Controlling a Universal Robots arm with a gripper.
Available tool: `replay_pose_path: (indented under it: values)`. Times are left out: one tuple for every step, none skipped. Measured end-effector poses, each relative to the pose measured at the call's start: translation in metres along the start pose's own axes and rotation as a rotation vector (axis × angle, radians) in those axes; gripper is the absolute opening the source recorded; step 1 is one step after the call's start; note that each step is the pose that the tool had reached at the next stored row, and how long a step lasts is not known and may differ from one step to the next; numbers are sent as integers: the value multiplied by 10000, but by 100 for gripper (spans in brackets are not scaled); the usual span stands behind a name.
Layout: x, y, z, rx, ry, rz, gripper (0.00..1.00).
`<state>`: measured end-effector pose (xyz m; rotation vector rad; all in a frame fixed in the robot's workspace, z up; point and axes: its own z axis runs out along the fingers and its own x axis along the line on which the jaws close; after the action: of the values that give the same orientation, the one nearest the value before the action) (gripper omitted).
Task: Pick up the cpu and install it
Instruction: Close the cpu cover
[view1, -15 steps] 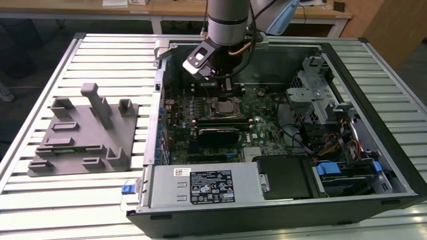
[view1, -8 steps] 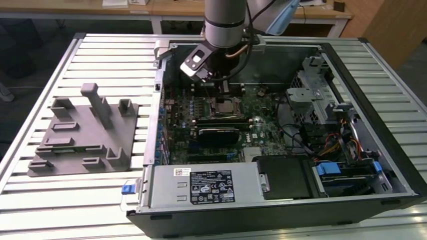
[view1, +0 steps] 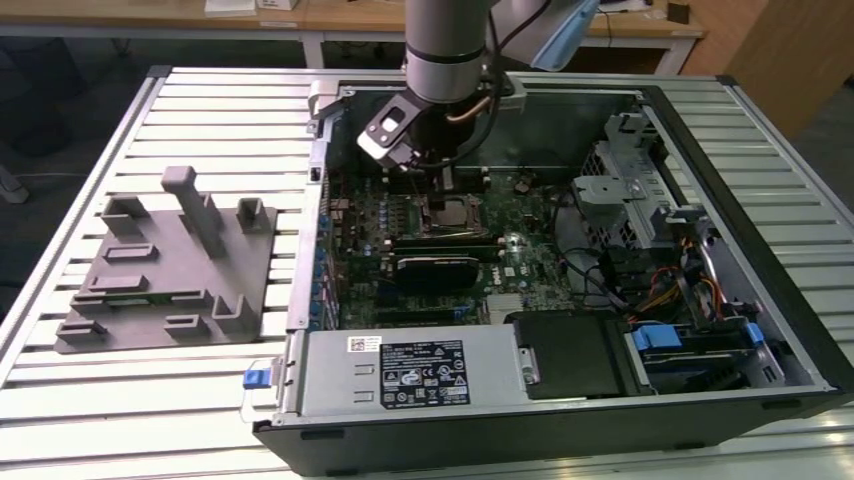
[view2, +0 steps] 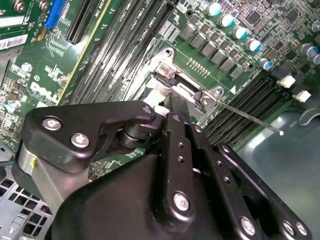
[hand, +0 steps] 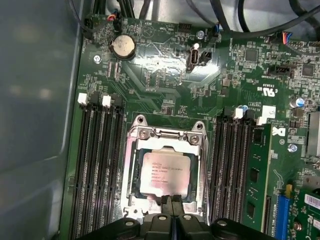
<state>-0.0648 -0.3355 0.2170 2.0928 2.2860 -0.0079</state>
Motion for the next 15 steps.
replay_pose_path:
  values:
    - [1,-5,10,0,1,0,11]
    - [2,-10,19,0,0,0,11]
    - [3,-16,30,0,0,0,11]
    - [3,-19,38,0,0,1,11]
    - [4,-22,47,0,0,1,11]
    - [4,-25,55,0,0,1,11]
    - [5,-27,63,0,1,0,11]
    - [5,-28,71,-1,1,-1,11]
    - [5,-29,79,0,1,-1,11]
    - [6,-30,87,0,0,-1,11]
    - [6,-31,97,0,0,0,11]
    - [6,-31,105,0,0,0,11]
    - [7,-31,113,0,0,1,11]
    - [7,-32,121,0,0,0,11]
    - [7,-32,129,0,0,0,11]
